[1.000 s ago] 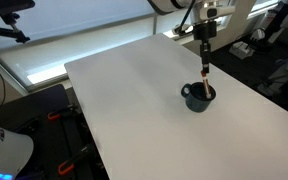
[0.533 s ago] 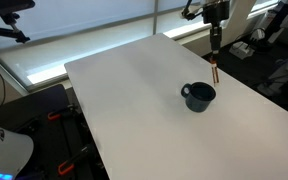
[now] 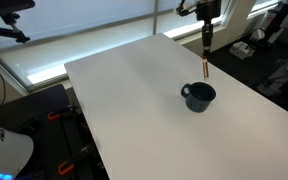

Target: Remove the marker from the mug

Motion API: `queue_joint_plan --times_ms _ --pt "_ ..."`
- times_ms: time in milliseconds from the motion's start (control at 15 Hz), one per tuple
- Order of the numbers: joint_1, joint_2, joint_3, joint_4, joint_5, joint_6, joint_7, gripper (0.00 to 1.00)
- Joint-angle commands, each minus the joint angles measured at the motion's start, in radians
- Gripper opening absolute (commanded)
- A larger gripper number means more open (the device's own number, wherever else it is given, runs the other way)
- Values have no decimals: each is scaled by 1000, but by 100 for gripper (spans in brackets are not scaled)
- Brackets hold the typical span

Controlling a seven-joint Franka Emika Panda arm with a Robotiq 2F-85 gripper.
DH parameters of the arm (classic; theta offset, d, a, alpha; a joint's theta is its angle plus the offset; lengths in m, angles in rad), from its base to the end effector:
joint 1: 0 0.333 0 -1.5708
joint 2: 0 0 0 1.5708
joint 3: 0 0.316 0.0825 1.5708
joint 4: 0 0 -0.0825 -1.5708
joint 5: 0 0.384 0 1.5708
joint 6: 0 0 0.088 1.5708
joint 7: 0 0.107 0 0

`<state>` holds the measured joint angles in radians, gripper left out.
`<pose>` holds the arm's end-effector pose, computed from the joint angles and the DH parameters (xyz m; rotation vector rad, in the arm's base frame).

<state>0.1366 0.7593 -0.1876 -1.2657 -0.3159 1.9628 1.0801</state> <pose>0.7415 -0.0235 0.3111 2.4379 -1.2587 0.2253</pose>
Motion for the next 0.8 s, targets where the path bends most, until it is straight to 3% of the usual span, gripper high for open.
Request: queue_joint_plan --times_ms 0,400,733 --pt "-8 0 69 -1 43 40 -125 4" --pt "47 14 90 -21 23 96 -239 4" --pt "76 48 72 -35 18 73 -220 4"
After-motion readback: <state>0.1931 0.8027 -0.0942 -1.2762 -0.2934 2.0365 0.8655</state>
